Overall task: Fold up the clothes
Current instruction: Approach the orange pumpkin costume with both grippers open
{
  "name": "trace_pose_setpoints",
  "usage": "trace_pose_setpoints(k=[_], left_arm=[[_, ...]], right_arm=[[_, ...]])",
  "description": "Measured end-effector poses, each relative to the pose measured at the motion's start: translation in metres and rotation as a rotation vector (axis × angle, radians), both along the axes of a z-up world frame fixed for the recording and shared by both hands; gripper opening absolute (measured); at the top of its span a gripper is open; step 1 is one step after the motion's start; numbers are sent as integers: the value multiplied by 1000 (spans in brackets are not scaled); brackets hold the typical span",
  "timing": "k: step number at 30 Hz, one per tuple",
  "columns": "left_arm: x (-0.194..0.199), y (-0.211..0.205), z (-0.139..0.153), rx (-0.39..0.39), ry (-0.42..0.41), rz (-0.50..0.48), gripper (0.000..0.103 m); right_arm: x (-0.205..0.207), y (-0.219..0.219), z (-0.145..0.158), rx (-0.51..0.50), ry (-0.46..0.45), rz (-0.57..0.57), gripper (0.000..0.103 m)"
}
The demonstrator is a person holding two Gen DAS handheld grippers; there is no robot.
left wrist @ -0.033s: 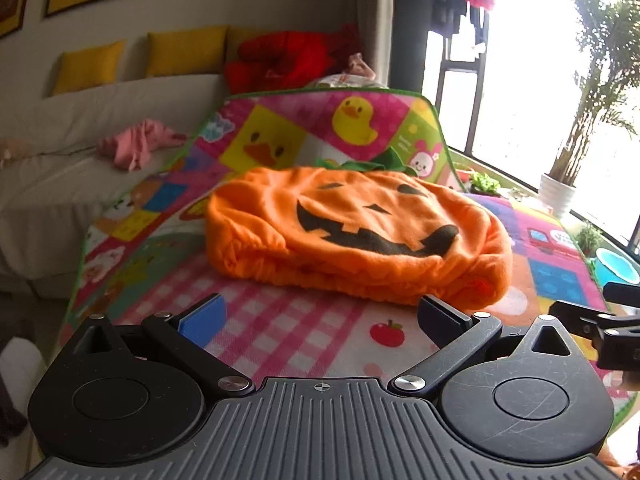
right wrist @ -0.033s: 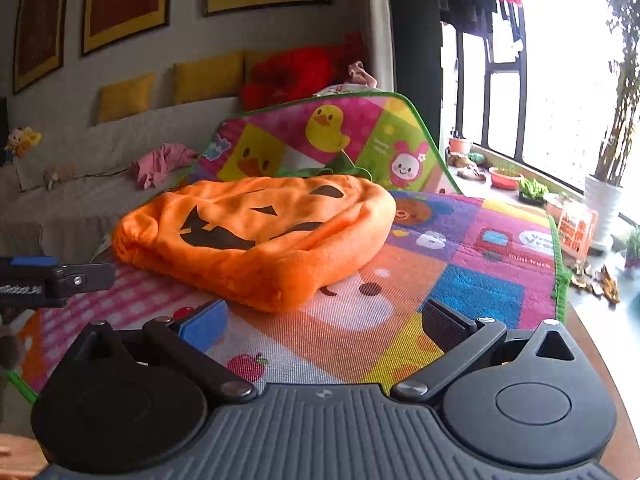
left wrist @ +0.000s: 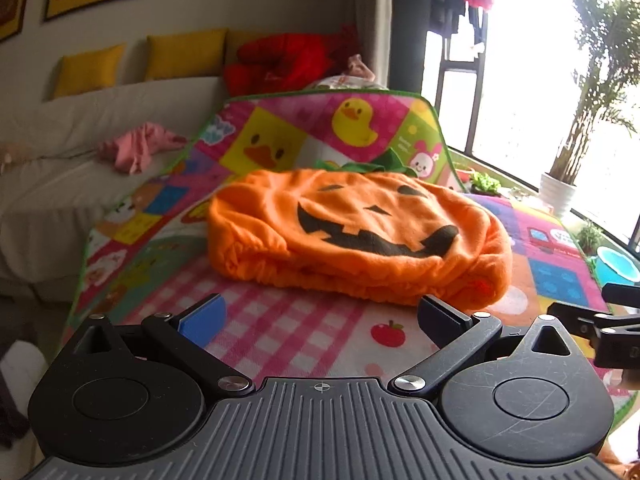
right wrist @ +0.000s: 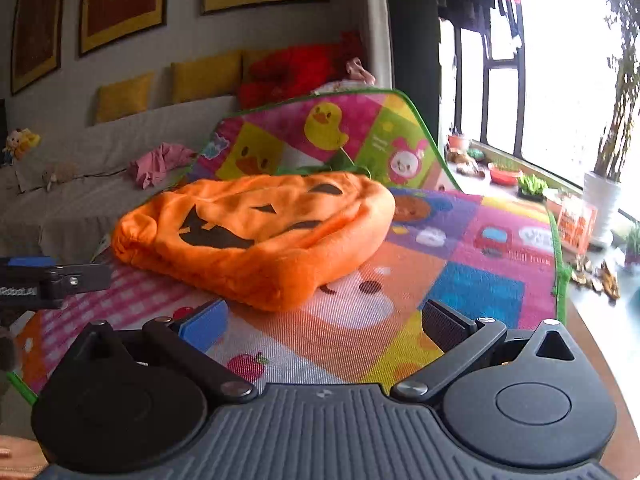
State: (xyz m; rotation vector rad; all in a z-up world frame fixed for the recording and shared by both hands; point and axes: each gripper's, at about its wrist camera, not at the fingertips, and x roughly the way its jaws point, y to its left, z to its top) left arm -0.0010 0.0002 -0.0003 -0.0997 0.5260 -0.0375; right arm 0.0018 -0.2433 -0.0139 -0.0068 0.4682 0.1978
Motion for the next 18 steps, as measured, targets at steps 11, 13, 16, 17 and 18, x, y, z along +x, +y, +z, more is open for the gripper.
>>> trace_pose_setpoints(k=[11, 13, 16, 17, 18], left_arm=[[-2, 1, 0, 58, 22, -31, 103], [-2, 1, -2, 58, 36, -29, 103], [-2, 1, -1, 59, 40, -30, 103], [-2, 1, -1, 59, 41, -30, 103], [-2, 1, 0, 59, 43, -30, 103]], right_arm=[[-1, 6, -2, -9, 71, 11, 103], [-1, 5, -2, -5, 73, 9, 103], [-1, 3, -1, 2, 75, 5, 103], [-1, 3, -1, 4, 76, 3, 103], [-1, 2, -1, 6, 76, 2, 103]])
